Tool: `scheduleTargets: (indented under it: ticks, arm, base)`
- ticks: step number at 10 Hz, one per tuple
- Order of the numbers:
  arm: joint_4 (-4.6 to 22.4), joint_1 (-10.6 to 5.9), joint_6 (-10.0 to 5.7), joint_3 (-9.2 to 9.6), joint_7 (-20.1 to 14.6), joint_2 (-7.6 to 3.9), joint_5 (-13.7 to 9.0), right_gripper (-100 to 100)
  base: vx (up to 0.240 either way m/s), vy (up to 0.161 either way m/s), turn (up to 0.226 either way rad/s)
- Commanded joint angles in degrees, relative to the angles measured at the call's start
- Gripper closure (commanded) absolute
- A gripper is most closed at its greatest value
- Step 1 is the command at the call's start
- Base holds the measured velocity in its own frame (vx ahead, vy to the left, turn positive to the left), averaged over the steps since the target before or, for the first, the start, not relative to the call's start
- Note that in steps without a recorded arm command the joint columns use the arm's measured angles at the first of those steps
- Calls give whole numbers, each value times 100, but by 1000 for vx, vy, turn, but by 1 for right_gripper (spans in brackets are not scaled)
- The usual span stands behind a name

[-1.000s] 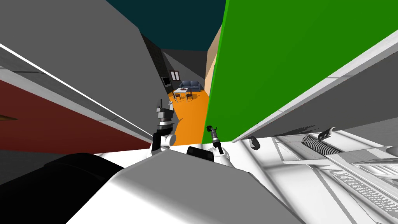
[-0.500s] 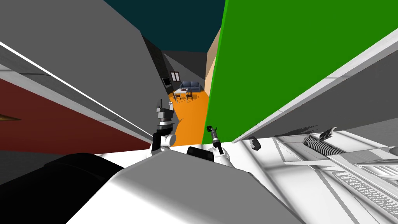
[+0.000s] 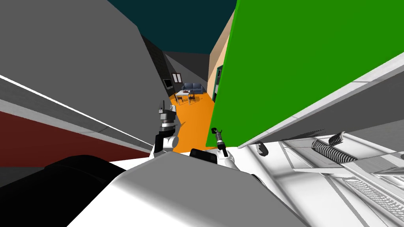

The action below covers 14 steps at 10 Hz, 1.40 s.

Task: Push the door open

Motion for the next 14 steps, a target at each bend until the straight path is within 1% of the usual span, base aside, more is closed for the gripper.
scheduleTargets:
  ticks: [1,4,5,7,8,9,10,11,13,14]
  arm:
    - [-246,57,91,-76,34,-77,-31,100]
    - [-246,57,91,-76,34,-77,-31,100]
    - [-234,53,96,-179,68,-109,-81,100]
    - [-234,53,96,-179,68,-109,-81,100]
    - [-222,49,102,-291,105,-137,-134,100]
    - [-222,49,102,-291,105,-137,-134,100]
    - [-208,45,108,-410,144,-160,-191,100]
    - [-204,43,110,-451,158,-166,-211,100]
    - [-185,38,119,-614,212,-185,-289,100]
    - [-185,38,119,-614,212,-185,-289,100]
  base:
    - [140,59,-26]
    - [8,-11,13]
    - [88,47,-80]
    - [76,61,-32]
    - [110,84,-56]
    - [130,99,-49]
    - [155,139,-67]
    - [177,132,-84]
    - [180,119,-59]
    - [132,100,-52]
